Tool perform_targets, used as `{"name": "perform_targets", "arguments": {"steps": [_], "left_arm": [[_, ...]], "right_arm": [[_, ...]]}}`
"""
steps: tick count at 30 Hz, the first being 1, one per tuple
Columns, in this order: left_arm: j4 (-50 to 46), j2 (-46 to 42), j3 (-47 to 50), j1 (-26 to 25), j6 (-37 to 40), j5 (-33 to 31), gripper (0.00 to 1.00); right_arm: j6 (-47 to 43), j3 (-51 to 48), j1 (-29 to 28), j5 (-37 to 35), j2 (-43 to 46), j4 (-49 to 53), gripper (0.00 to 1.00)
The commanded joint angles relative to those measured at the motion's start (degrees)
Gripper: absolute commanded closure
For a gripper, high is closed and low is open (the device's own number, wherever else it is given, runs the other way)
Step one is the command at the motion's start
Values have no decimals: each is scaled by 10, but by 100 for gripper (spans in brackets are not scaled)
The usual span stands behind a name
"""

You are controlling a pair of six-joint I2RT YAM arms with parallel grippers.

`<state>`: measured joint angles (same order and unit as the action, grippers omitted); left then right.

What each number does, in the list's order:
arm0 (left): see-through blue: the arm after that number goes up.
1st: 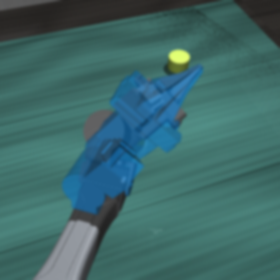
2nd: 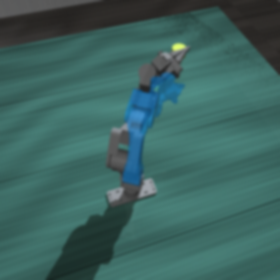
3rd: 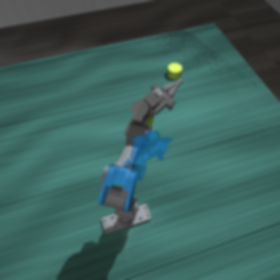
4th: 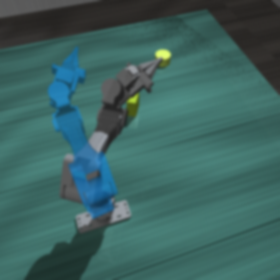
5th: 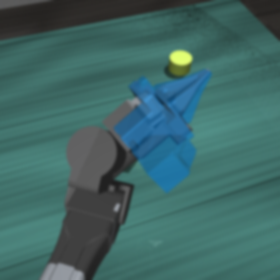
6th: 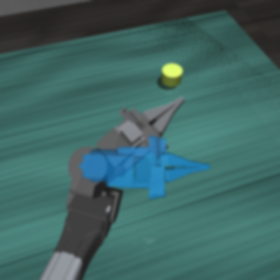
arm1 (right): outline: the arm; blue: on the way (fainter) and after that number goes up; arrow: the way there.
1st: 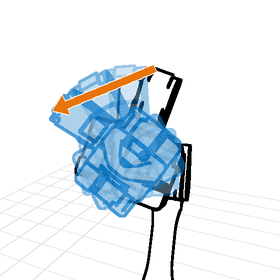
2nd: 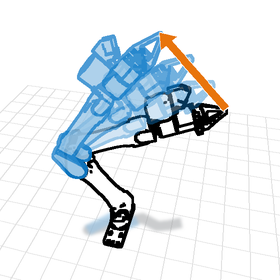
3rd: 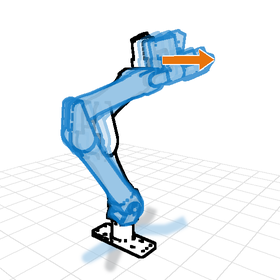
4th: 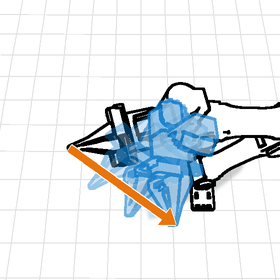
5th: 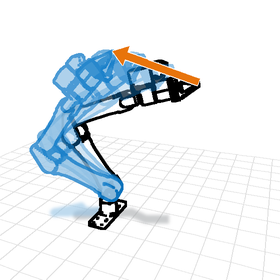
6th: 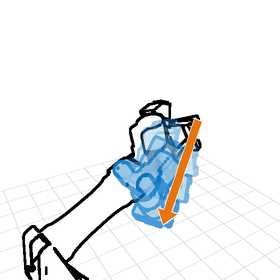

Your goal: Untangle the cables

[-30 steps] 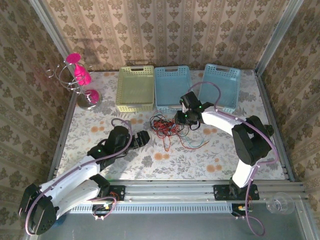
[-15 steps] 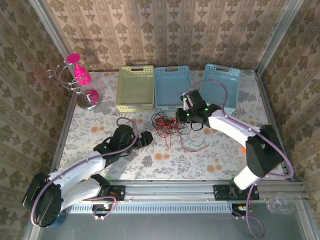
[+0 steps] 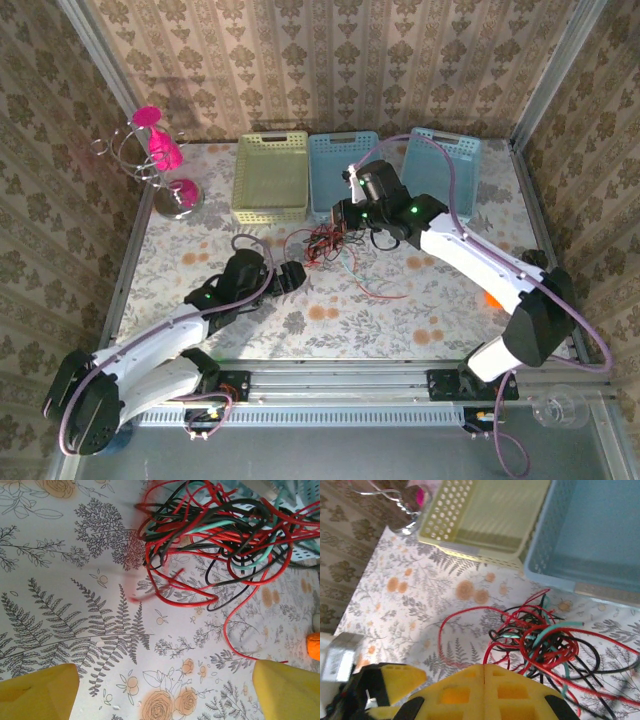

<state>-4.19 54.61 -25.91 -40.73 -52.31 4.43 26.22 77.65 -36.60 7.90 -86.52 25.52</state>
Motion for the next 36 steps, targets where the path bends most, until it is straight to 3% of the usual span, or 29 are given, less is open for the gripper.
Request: {"name": "perform_targets", "arguments": {"steps": [1, 6, 13, 16, 18, 20, 23, 26, 28, 32, 36], "left_arm": [[-14, -15, -9, 3, -1, -14, 9], [-20, -25, -7, 3, 0, -19, 9], [-14, -16, -2, 4, 3, -20, 8], [-4, 4, -11, 4, 7, -17, 8], [6, 31, -23, 4, 14, -7, 8], [11, 63, -41, 4, 19, 4, 9], [16, 117, -76, 2, 32, 13, 10], [21, 168, -107, 1, 51, 5, 11], [14, 203, -133, 2, 74, 1, 10], [3, 281, -183, -3, 105, -2, 9], [4, 343, -206, -12, 122, -16, 8]], "right_arm": [[-16, 16, -15, -14, 32, 23, 100], [-3, -44, -26, -16, 53, 10, 100], [33, -262, -45, -4, 130, -12, 100], [35, -323, -45, -2, 156, 19, 87], [26, -332, -45, -26, 174, 58, 64], [22, -323, -44, -65, 202, 95, 57], [10, -303, -21, -90, 229, 104, 59], [4, -283, 24, -57, 203, 74, 63], [5, -262, 37, -26, 162, 58, 59], [32, -244, 30, 16, 114, 44, 55], [68, -285, -6, -12, 156, 40, 50]]}}
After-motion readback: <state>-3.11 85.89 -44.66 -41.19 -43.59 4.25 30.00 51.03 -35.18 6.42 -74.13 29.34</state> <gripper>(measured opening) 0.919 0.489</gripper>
